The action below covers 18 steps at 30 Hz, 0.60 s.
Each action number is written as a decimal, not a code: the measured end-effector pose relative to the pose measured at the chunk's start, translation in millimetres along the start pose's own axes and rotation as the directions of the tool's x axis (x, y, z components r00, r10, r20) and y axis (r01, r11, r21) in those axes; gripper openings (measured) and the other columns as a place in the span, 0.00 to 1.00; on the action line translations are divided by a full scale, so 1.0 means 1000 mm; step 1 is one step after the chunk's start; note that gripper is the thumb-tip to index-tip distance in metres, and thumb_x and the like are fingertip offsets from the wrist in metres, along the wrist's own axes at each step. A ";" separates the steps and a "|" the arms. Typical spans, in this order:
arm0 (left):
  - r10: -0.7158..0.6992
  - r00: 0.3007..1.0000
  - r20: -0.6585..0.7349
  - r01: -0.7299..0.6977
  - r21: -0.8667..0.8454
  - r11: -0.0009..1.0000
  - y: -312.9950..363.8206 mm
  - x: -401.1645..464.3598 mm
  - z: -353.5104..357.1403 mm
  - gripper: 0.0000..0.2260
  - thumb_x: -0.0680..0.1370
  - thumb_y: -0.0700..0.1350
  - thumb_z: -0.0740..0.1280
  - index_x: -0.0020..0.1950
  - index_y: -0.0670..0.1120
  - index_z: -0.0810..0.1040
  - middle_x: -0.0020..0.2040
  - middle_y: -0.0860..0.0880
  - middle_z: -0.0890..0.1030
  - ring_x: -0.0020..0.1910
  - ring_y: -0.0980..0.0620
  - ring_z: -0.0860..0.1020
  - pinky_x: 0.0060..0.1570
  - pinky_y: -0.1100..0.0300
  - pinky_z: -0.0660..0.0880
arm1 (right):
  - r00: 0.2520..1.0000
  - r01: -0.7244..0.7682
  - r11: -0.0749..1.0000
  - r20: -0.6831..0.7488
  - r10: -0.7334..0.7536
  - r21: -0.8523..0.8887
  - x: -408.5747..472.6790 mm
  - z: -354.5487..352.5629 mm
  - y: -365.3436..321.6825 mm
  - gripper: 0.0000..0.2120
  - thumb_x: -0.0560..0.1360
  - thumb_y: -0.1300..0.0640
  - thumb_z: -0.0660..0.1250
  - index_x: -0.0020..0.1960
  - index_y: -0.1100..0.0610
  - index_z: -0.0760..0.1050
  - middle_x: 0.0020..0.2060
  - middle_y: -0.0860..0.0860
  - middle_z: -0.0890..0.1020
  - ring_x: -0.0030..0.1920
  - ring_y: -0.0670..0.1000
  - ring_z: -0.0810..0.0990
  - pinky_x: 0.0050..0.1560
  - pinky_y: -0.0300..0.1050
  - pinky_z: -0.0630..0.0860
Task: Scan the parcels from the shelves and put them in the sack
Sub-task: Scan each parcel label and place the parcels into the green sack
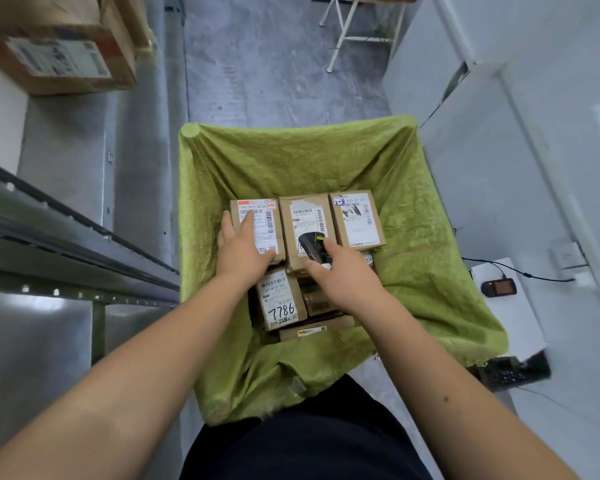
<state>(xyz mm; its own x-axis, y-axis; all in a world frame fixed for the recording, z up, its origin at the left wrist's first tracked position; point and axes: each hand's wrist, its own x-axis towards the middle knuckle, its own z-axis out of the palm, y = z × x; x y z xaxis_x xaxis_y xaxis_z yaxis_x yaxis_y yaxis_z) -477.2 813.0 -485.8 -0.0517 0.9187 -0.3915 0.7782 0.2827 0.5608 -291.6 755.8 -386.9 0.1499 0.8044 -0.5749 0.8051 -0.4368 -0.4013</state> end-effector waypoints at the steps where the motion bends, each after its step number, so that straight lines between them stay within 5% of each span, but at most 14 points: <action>1: 0.003 1.000 -0.014 -0.003 0.009 1.000 0.004 -0.006 -0.002 0.44 0.75 0.54 0.77 0.85 0.54 0.56 0.85 0.43 0.44 0.83 0.38 0.53 0.79 0.47 0.59 | 1.000 0.007 1.000 0.002 -0.007 -0.003 -0.001 -0.001 0.002 0.36 0.78 0.34 0.61 0.82 0.48 0.60 0.71 0.57 0.73 0.65 0.59 0.76 0.65 0.57 0.75; 8: 0.063 0.993 -0.098 -0.057 0.059 0.997 0.024 -0.067 -0.023 0.38 0.76 0.59 0.75 0.83 0.54 0.64 0.85 0.46 0.54 0.83 0.44 0.54 0.79 0.49 0.57 | 0.985 0.168 0.983 0.061 -0.164 -0.071 0.003 -0.006 0.022 0.32 0.80 0.35 0.58 0.81 0.44 0.57 0.68 0.61 0.72 0.63 0.63 0.76 0.61 0.57 0.74; 12: -0.061 0.992 -0.108 0.084 0.228 0.970 0.038 -0.113 -0.029 0.41 0.75 0.64 0.73 0.84 0.58 0.59 0.85 0.44 0.54 0.84 0.43 0.52 0.81 0.48 0.54 | 0.940 0.323 0.941 0.153 -0.306 -0.101 0.011 -0.015 0.034 0.34 0.82 0.36 0.55 0.84 0.45 0.49 0.69 0.63 0.71 0.66 0.66 0.74 0.67 0.60 0.72; 18: -0.205 0.897 -0.391 0.319 0.253 0.913 0.060 -0.195 -0.020 0.39 0.76 0.65 0.70 0.84 0.59 0.58 0.84 0.45 0.57 0.83 0.43 0.53 0.81 0.44 0.52 | 0.809 0.546 0.834 0.313 -0.497 -0.086 -0.001 -0.023 0.049 0.32 0.83 0.36 0.53 0.83 0.44 0.49 0.66 0.62 0.71 0.64 0.63 0.74 0.59 0.53 0.72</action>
<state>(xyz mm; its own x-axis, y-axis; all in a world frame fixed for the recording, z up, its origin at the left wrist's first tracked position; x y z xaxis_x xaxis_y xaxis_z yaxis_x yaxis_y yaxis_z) -433.1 656.5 -361.3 -0.4502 0.8743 -0.1813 0.8529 0.4812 0.2026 -238.5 742.5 -389.2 -0.4587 0.7421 -0.4887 0.8022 0.1093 -0.5870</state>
